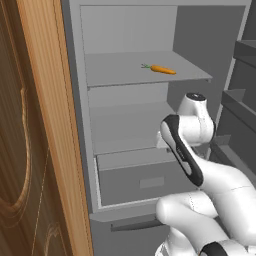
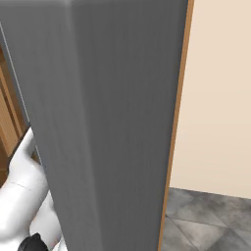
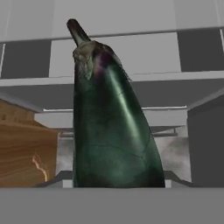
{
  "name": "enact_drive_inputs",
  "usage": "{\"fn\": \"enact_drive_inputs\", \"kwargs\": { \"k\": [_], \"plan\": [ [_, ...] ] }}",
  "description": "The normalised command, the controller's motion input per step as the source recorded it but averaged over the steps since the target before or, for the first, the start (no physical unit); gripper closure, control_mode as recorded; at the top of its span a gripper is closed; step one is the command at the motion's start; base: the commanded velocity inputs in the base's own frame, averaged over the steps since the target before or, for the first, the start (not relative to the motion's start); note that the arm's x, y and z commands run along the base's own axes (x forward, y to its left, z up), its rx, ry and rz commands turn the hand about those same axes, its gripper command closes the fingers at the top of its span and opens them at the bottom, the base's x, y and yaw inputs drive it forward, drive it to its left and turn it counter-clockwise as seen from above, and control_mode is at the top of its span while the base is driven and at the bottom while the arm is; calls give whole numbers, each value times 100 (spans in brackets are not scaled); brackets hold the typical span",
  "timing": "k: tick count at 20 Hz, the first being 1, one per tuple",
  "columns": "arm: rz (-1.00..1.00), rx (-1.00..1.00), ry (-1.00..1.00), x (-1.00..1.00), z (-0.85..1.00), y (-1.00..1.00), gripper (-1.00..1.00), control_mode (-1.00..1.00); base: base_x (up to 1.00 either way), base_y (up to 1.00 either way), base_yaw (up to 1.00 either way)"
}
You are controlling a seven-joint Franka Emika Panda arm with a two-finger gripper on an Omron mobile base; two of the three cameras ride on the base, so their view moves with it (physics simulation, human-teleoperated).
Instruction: Place the cold items (carrot and eggplant) from the fridge in one tupperware on the dining counter. Place the warm items (kebab skewer and hot dog) in the stove area in another tupperware.
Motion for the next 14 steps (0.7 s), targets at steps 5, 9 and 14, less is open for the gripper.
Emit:
{"fn": "enact_drive_inputs", "kwargs": {
  "k": [5, 9, 14],
  "plan": [
    [0, 0, 2, -70, 54, 19, 100, -100, 0, 0, 0],
    [0, -1, -3, -89, 11, 17, 100, -100, 0, 0, 0],
    [0, 0, -23, -74, 5, 9, 100, 100, -19, 2, 0]
  ]
}}
